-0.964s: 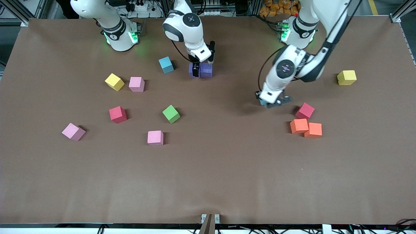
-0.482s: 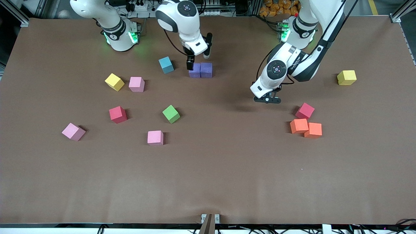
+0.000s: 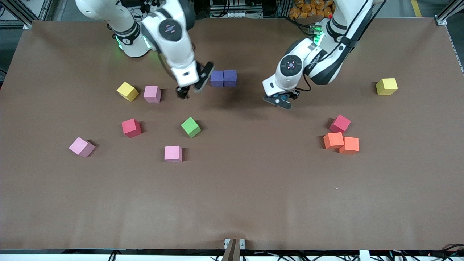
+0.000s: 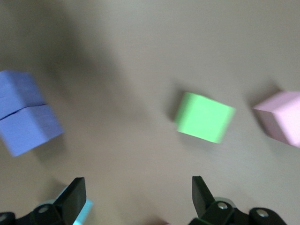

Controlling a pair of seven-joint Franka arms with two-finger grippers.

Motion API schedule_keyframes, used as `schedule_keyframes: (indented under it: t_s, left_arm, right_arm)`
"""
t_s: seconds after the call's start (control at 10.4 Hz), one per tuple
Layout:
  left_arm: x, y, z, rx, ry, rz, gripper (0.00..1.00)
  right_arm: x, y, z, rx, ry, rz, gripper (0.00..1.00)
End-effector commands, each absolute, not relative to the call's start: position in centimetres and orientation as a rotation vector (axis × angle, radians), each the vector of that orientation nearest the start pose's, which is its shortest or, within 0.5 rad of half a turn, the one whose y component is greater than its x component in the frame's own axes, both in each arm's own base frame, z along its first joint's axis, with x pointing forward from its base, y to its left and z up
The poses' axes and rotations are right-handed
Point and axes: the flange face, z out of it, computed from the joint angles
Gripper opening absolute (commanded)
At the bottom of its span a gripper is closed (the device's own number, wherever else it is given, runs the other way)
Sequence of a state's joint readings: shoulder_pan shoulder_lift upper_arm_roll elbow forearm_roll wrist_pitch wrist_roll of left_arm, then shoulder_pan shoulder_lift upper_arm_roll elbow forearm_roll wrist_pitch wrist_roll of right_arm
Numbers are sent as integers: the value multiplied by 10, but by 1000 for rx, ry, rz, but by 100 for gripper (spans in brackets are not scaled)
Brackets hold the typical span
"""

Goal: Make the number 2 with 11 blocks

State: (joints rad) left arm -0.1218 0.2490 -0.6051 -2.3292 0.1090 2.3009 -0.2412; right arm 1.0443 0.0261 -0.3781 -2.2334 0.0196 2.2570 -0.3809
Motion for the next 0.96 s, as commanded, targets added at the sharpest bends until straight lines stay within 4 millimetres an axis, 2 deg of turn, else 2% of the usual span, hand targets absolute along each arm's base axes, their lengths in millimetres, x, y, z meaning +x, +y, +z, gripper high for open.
schedule_keyframes:
  t_s: [0.0, 0.1, 0.19, 0.29, 0.58, 0.87]
  left_arm:
    - [347, -350, 242, -2731, 1202, 250, 2]
    - [333, -366, 245, -2622, 1336, 186, 2]
    - [315, -383, 245, -2536, 1447, 146, 2]
    - [300, -395, 246, -2461, 1544, 121, 2]
    - [284, -418, 244, -2405, 1765, 50, 2]
    - [245, -447, 230, -2303, 1961, -7, 2]
  right_arm:
    - [471, 279, 371, -2854, -1367, -66, 100]
    - [492, 254, 376, -2892, -1252, -123, 100]
    - [510, 227, 371, -2958, -1074, -152, 100]
    - [521, 220, 361, -2991, -894, -196, 100]
    - [557, 227, 323, -3016, -479, -294, 100]
    - [583, 247, 271, -3057, -354, -488, 100]
